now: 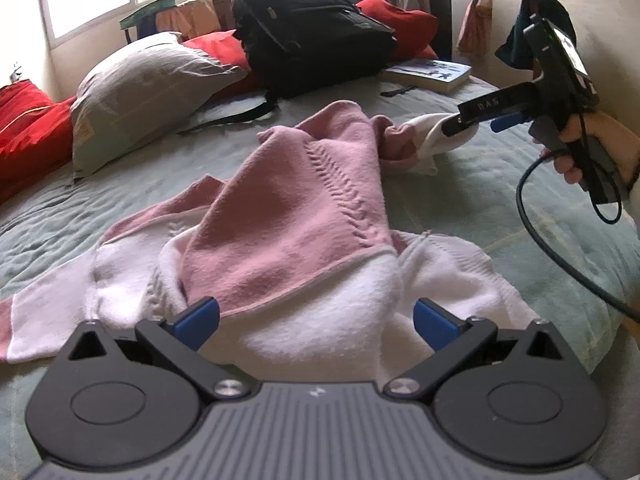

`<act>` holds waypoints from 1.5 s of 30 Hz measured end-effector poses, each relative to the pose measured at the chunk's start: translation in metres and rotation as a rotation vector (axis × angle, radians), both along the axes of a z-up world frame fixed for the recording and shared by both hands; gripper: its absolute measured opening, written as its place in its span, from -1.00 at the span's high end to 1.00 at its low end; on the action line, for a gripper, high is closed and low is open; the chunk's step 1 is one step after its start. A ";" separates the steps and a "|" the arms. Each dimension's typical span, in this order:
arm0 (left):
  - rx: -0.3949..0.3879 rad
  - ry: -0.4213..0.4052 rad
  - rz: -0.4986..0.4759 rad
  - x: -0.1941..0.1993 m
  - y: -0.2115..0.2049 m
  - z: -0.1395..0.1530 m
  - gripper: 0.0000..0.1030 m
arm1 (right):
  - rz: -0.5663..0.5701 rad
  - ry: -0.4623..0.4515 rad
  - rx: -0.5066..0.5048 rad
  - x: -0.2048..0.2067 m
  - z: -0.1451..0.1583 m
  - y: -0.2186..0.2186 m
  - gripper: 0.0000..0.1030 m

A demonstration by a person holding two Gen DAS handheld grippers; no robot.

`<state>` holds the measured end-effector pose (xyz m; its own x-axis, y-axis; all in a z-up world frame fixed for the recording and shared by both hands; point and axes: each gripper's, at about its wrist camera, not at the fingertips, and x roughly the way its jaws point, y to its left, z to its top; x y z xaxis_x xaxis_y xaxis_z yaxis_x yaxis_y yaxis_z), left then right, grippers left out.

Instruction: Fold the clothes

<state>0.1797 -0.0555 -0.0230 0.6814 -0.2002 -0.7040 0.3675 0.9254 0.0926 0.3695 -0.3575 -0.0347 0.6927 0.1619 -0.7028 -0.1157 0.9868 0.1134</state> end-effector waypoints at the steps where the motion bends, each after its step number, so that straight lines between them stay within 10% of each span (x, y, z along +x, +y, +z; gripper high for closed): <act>1: 0.000 0.000 0.000 0.000 0.000 0.000 -0.99 | 0.002 0.001 -0.009 0.000 -0.001 0.001 -1.00; 20: 0.007 -0.009 -0.020 0.002 -0.004 0.003 -0.99 | -0.035 0.037 -0.187 0.010 -0.030 0.003 -1.00; 45: 0.023 -0.014 -0.003 0.001 -0.008 0.005 -0.99 | -0.417 -0.007 -0.204 0.011 0.002 -0.135 -1.00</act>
<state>0.1804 -0.0635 -0.0181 0.6907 -0.1859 -0.6988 0.3685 0.9220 0.1189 0.3808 -0.4921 -0.0325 0.6740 -0.2723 -0.6867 0.2953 0.9514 -0.0874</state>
